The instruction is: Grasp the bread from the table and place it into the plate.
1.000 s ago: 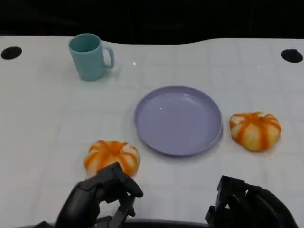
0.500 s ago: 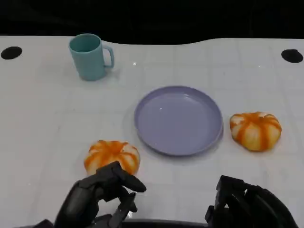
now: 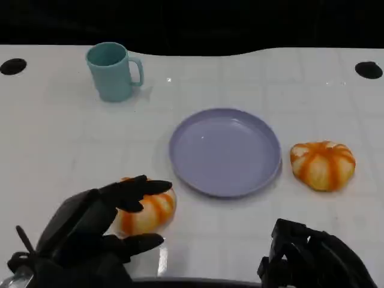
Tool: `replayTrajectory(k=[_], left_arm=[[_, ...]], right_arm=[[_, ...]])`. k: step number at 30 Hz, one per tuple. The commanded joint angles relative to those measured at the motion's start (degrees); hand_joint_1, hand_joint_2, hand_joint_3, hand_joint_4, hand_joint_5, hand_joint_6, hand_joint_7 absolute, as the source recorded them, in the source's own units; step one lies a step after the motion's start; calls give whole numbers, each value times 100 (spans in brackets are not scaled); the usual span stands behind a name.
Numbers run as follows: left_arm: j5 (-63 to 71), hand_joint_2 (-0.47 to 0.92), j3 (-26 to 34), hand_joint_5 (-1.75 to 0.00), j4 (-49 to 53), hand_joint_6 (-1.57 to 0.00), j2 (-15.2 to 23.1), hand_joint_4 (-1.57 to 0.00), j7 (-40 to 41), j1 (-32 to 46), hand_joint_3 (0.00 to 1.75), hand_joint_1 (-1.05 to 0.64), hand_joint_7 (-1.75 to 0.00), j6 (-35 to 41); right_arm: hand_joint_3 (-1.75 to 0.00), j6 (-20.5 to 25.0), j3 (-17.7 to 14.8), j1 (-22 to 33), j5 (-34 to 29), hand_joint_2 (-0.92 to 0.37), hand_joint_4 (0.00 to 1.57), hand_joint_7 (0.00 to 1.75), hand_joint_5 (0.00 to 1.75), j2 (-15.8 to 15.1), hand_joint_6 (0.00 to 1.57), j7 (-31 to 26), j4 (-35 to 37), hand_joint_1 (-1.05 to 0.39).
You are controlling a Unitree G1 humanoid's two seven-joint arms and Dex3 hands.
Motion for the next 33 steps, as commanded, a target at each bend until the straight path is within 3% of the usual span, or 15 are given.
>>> replayTrajectory(k=[1, 8, 14, 19, 33], left_arm=[[1145, 92, -207, -41, -418, -46, 318, -42, 159, -83, 12, -60, 0, 272], [2625, 92, -546, -27, -608, -33, 599, -38, -40, -420, 5, -66, 0, 540], [3548, 90, -899, -20, -377, -29, 601, -35, -270, -794, 1, -75, 0, 848], [4153, 87, -1222, -16, -108, -28, 479, -35, -703, -1116, 0, -71, 0, 1246], [4245, 88, -1707, -11, 1063, -28, 283, -38, -1061, -1828, 0, -68, -1, 1648]], right_arm=[[-25, -5, -43, -14, 35, -92, 85, 143, 162, -28, 74, 6, 38, -72], [-25, 26, -54, 2, 55, -92, 85, 143, 162, -45, 74, 7, 11, -72], [-25, 28, -59, 23, 56, -92, 85, 143, 163, -48, 75, 3, -13, -72], [-25, 32, -63, 37, 67, -92, 85, 143, 163, -62, 75, 16, -37, -72], [-25, -11, -74, 54, 84, -92, 85, 141, 162, -47, 75, 49, -15, -71]])
